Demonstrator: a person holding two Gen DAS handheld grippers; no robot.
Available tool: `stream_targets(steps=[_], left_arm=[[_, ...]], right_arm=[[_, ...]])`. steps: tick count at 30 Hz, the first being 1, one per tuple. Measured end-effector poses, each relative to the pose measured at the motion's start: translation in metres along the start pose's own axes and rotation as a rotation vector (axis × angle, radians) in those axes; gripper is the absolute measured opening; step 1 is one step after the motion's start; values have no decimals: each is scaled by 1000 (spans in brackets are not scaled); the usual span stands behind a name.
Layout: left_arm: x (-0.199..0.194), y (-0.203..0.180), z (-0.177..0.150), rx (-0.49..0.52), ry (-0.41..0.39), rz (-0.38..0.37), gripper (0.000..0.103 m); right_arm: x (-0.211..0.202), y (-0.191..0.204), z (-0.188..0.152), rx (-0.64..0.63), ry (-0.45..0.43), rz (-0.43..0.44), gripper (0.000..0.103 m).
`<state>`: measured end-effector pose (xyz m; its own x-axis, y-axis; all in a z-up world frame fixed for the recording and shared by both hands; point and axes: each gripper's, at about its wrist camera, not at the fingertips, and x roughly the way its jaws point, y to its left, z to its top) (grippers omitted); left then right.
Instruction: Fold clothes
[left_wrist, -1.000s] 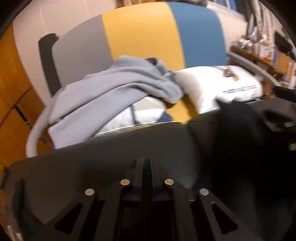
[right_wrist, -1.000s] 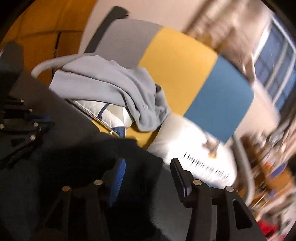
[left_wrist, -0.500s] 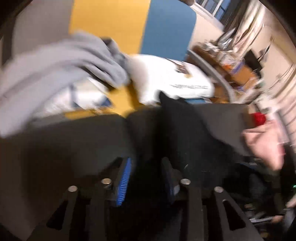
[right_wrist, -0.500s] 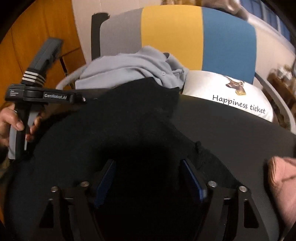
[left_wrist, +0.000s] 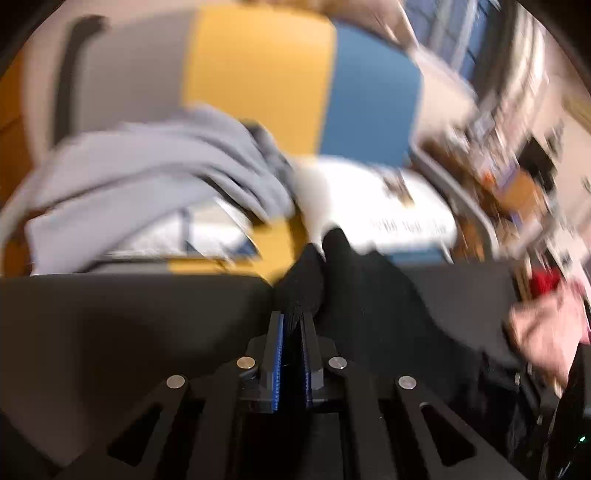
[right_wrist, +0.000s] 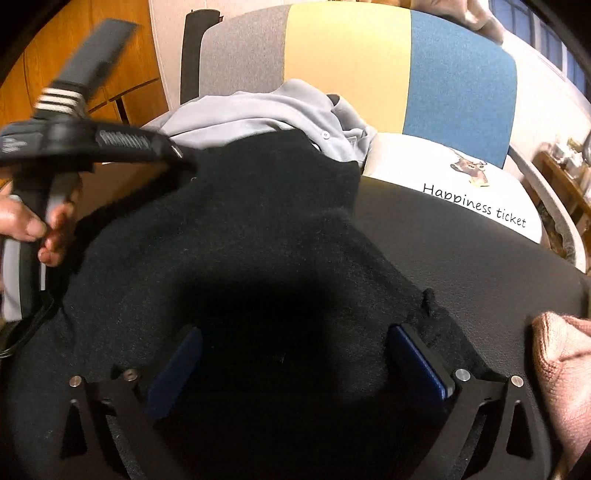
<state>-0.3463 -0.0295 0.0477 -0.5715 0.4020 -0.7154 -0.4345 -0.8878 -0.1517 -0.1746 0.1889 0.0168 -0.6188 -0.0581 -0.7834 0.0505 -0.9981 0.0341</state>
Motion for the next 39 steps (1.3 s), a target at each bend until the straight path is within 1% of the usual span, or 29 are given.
stream_targets(steps=[1,2,3,4,5,6,7,10,11,13,14,15,16,18,19,20,22,23,26,28,30,31,34,35,36,37,39], left_arm=[[-6,3,-2,-1,-36,41,8],[-3,5,-4,11,-17,74,12],[4,11,-6,-6,17,85,13],[11,19,-8,-29,54,93,18],[18,26,-10,-51,90,101,19],[13,38,-13,-107,83,89,19],[5,51,-16,-170,67,73,22],[-40,80,-34,-269,-38,28,26],[-49,82,-43,-261,-50,35,28],[-67,83,-64,-232,-65,58,28],[-75,84,-74,-217,-73,69,29],[-84,84,-84,-202,-80,80,30],[-84,83,-94,-175,-59,93,30],[-81,78,-114,-117,-8,118,30],[-78,79,-120,-113,13,133,31],[-76,80,-125,-114,33,148,34],[-74,92,-122,-141,42,235,37],[-73,98,-120,-156,45,281,37],[-77,123,-111,-227,42,313,37],[-77,136,-109,-271,41,322,39],[-78,138,-111,-276,39,322,39],[-76,137,-110,-267,45,336,40],[-76,134,-107,-255,65,390,45],[-79,135,-108,-261,68,409,45],[-86,136,-111,-280,63,416,45],[-95,137,-114,-301,55,419,45],[-113,136,-120,-340,24,421,43]], right_arm=[[-1,0,0,0,1,-2,103],[-1,1,0,-2,2,-4,103],[-1,1,0,-3,3,-5,103],[-1,1,0,-3,2,-6,103],[-1,1,1,-3,2,-6,103],[-1,1,1,-4,2,-7,103],[-2,2,0,-4,2,-10,103],[-2,2,0,-6,2,-15,103],[-2,2,0,-4,0,-17,103],[-7,4,1,0,-11,-40,102],[-10,5,3,3,-26,-38,98],[-15,7,4,14,-49,-27,97],[-19,10,7,23,-69,-13,97],[-18,20,13,19,-77,20,97],[-14,27,15,5,-69,26,97],[-8,32,16,-6,-55,26,97],[7,37,17,-21,-14,-1,97],[15,35,17,-12,10,-28,100],[23,19,21,60,16,-75,103],[26,12,23,90,9,-76,103],[26,16,24,74,9,-92,103],[25,16,24,74,7,-92,103],[12,14,20,106,1,-76,102],[0,14,17,119,-22,-71,101],[-14,12,11,136,-57,-55,101],[-35,11,0,163,-89,-21,101],[-75,8,-26,210,-138,39,101]])
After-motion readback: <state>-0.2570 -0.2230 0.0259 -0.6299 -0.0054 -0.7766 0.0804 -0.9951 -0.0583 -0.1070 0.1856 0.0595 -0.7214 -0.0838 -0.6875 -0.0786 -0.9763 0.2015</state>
